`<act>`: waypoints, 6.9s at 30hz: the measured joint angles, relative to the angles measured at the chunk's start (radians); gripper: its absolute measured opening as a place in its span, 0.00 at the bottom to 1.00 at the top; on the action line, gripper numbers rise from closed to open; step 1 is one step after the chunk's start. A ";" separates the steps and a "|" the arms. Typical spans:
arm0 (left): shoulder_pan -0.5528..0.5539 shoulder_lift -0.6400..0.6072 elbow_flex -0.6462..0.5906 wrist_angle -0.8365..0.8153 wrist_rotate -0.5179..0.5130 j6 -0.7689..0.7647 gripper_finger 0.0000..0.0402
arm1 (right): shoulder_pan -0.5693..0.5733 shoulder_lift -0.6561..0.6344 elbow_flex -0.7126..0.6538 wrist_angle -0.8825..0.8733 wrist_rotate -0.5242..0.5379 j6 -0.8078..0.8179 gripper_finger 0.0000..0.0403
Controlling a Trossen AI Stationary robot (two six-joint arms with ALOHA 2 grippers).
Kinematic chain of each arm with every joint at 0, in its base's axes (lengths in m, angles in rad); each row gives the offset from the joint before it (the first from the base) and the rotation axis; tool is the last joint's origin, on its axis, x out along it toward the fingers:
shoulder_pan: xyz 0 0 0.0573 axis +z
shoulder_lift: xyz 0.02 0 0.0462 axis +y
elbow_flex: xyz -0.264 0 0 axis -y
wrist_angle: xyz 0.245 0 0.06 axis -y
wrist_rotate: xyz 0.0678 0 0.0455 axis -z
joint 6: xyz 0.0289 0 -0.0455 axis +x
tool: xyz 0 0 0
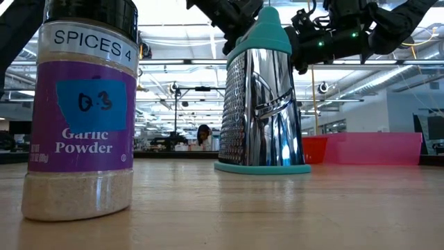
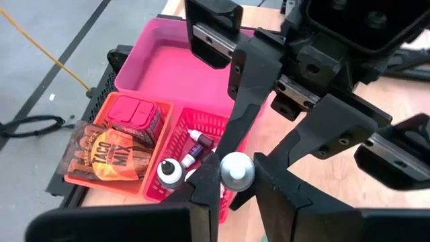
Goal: Pick & Place Kitchen Items
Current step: Put the small green food coloring bottle into the red bin, then put the small yellow orange food coloring bottle into the red bin
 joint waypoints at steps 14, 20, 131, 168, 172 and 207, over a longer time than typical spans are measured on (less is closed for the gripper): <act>0.001 -0.007 -0.001 -0.063 -0.110 0.095 0.39 | -0.032 0.000 0.000 -0.026 0.003 0.006 0.12; 0.008 -0.050 -0.001 -0.161 -0.229 0.111 0.51 | -0.065 0.000 0.000 -0.103 0.003 0.024 0.12; -0.816 -0.331 -0.933 0.053 -0.055 -0.318 0.45 | -0.167 -0.001 -0.199 -0.193 0.128 0.176 0.42; -0.674 -0.531 -0.933 -0.080 -0.152 -0.329 0.08 | -0.166 -0.001 -0.199 -0.192 0.128 0.176 0.42; -0.615 -0.640 -0.933 -0.084 -0.248 -0.386 0.08 | -0.166 -0.001 -0.200 -0.185 0.127 0.176 0.42; 0.080 -0.279 -0.216 0.000 -0.077 -0.159 0.09 | -0.081 0.000 -0.200 0.094 0.125 0.090 0.42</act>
